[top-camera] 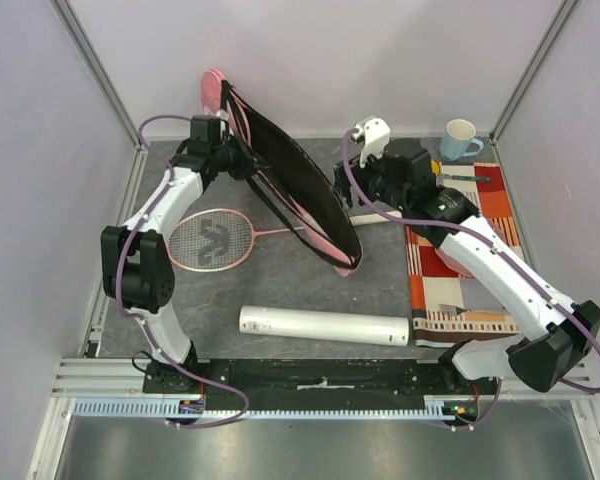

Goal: Pack up the badminton gear

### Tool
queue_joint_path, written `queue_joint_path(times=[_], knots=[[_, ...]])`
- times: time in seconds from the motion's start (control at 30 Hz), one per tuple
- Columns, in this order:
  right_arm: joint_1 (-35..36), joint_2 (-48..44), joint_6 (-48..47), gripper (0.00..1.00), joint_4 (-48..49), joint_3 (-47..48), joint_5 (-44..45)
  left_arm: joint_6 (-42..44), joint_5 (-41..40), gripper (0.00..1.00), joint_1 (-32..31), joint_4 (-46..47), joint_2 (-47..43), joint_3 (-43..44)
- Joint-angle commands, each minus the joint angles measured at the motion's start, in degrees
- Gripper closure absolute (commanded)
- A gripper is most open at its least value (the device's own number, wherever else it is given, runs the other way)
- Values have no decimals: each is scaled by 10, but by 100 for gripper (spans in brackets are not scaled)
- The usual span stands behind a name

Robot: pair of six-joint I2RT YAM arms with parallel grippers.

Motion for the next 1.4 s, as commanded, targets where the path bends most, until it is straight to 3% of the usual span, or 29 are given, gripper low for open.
queue_joint_path(times=[0.0, 0.07, 0.2, 0.4, 0.5, 0.67, 0.9, 1.13, 1.37], knots=[[-36, -9, 27, 15, 2, -66, -39, 5, 4, 98, 13, 0, -29, 94], [-66, -29, 38, 13, 46, -101, -83, 16, -15, 98, 24, -12, -51, 88], [-78, -22, 0, 14, 71, -116, -60, 33, -69, 98, 57, -35, -161, 39], [-114, 55, 18, 18, 152, -123, -146, 100, -204, 98, 71, -108, -280, 5], [-113, 116, -45, 20, 179, -122, -178, 125, -247, 98, 73, -134, -327, -12], [-96, 207, -162, 21, 153, -78, -187, 149, -285, 98, 74, -142, -382, -25], [-47, 324, -286, 23, 56, 9, -153, 156, -263, 98, 74, -151, -399, -26], [-21, 396, -360, 32, -17, 81, -152, 161, -272, 98, 74, -162, -417, -52], [-6, 451, -375, 44, -41, 132, -139, 172, -284, 98, 74, -164, -430, -56]])
